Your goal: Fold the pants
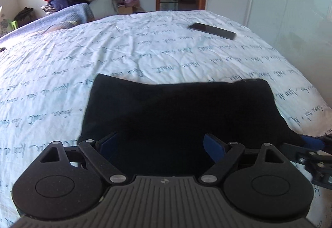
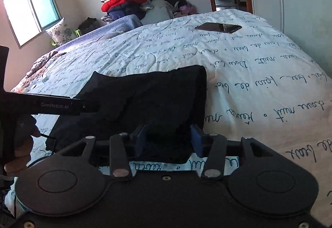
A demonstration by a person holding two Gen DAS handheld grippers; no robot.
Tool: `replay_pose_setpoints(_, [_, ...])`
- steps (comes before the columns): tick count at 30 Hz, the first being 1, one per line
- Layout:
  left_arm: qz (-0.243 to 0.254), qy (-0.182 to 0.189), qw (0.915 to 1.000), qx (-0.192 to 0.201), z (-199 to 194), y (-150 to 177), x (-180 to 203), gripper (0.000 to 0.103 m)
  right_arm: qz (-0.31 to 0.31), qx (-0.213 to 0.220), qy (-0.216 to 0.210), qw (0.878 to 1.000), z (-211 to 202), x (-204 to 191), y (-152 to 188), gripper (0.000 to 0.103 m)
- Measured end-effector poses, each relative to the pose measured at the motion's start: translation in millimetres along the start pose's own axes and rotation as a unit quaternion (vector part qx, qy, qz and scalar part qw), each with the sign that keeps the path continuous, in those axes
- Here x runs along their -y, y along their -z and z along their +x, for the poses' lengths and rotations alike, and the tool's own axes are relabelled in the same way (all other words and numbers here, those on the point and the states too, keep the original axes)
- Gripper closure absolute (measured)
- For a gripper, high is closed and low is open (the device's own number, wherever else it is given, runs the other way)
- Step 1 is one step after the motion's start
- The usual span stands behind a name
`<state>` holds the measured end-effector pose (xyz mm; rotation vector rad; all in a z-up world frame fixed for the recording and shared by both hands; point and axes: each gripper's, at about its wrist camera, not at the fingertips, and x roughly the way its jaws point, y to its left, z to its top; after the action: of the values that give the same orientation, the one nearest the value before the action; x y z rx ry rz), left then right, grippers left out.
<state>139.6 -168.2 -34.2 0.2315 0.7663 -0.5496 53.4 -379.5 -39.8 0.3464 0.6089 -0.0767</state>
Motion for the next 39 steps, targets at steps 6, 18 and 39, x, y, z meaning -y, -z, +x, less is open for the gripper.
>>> replay_pose_setpoints(6, [-0.023, 0.009, 0.9996, -0.014, -3, 13, 1, 0.014, -0.032, 0.02, 0.031, 0.999, -18, -5, 7, 0.097])
replay_pose_setpoints(18, [-0.017, -0.033, 0.9992, -0.011, 2, 20, 6, 0.011, -0.052, 0.046, 0.006, 0.998, -11, -29, -10, 0.07])
replay_pose_setpoints(39, [-0.001, -0.066, 0.9978, -0.007, 2, 23, 17, 0.006, -0.14, -0.024, 0.089, 0.986, 57, -31, -35, 0.054])
